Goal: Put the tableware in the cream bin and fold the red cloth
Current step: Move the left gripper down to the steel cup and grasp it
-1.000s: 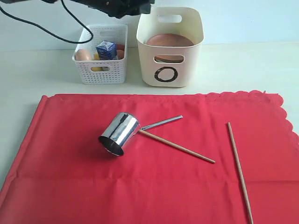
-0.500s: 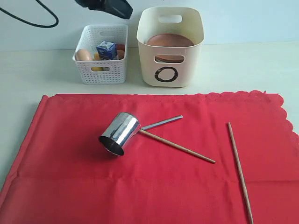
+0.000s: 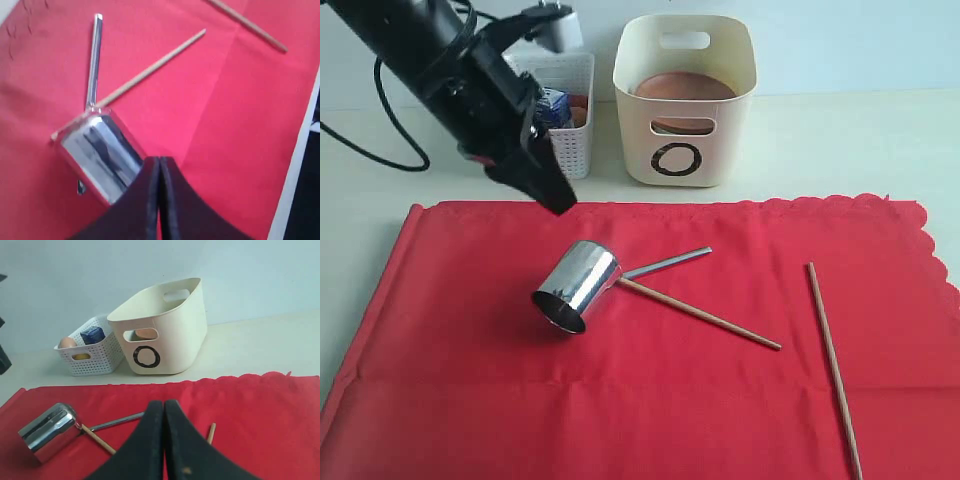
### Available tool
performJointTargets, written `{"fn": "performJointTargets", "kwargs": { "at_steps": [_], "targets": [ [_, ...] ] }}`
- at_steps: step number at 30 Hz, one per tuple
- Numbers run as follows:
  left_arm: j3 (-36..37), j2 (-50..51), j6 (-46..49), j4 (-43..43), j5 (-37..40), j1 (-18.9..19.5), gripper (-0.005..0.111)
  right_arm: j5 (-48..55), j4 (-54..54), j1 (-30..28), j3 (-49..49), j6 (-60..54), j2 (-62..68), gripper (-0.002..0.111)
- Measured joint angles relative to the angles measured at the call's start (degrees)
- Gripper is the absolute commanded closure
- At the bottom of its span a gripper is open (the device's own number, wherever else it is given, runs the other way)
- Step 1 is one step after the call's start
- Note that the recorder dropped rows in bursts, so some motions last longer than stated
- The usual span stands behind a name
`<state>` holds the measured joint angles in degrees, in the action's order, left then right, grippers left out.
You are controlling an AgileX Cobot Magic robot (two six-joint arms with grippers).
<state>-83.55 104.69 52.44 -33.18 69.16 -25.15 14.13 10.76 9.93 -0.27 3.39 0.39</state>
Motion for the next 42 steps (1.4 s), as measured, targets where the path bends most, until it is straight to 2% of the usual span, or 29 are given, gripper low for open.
{"fn": "performJointTargets", "kwargs": {
  "at_steps": [6, 10, 12, 13, 14, 16, 17, 18, 21, 23, 25, 27, 36, 42],
  "targets": [
    [8.33, -1.71, -2.8, 6.09, -1.39, 0.0, 0.106, 0.0, 0.0, 0.0, 0.0, 0.0, 0.0, 0.108],
    [18.03, -9.51, -3.43, 5.18, -12.33, 0.0, 0.106, 0.0, 0.0, 0.0, 0.0, 0.0, 0.0, 0.108],
    [24.95, -14.76, -2.09, 1.44, -20.47, 0.0, 0.106, 0.0, 0.0, 0.0, 0.0, 0.0, 0.0, 0.108],
    [29.84, -17.74, -0.43, -3.39, -25.96, 0.0, 0.106, 0.0, 0.0, 0.0, 0.0, 0.0, 0.0, 0.108],
    [31.65, -18.55, 0.39, -6.07, -27.99, 0.0, 0.106, 0.0, 0.0, 0.0, 0.0, 0.0, 0.0, 0.108],
    [37.53, -19.51, 3.41, -17.0, -34.77, 0.0, 0.106, 0.0, 0.0, 0.0, 0.0, 0.0, 0.0, 0.108],
    [38.79, -19.21, 4.0, -18.45, -36.6, 0.0, 0.101, 0.0, 0.0, 0.0, 0.0, 0.0, 0.0, 0.108],
    [39.94, -18.63, 4.75, -19.44, -38.88, 0.0, 0.091, 0.0, 0.0, 0.0, 0.0, 0.0, 0.0, 0.108],
    [40.93, -16.42, 5.63, -19.85, -42.53, 0.0, 0.04, 0.0, 0.0, 0.0, 0.0, 0.0, 0.0, 0.108],
    [40.93, -14.61, 6.02, -20.11, -43.19, 0.0, 0.018, 0.0, 0.0, 0.0, 0.0, 0.0, 0.0, 0.108],
    [40.93, -12.97, 6.65, -20.26, -43.87, 0.0, 0.01, 0.0, 0.0, 0.0, 0.0, 0.0, 0.0, 0.108],
    [40.93, -11.41, 8.64, -20.37, -44.25, 0.0, 0.007, 0.0, 0.0, 0.0, 0.0, 0.0, 0.0, 0.108],
    [40.93, -5.07, 19.6, -21.26, -47.17, 0.0, 0.007, 0.0, 0.0, 0.0, 0.0, 0.0, 0.0, 0.108],
    [40.93, -3.32, 28.26, -27.16, -50.58, 0.0, 0.007, 0.0, 0.0, 0.0, 0.0, 0.0, 0.0, 0.108]
  ]
}}
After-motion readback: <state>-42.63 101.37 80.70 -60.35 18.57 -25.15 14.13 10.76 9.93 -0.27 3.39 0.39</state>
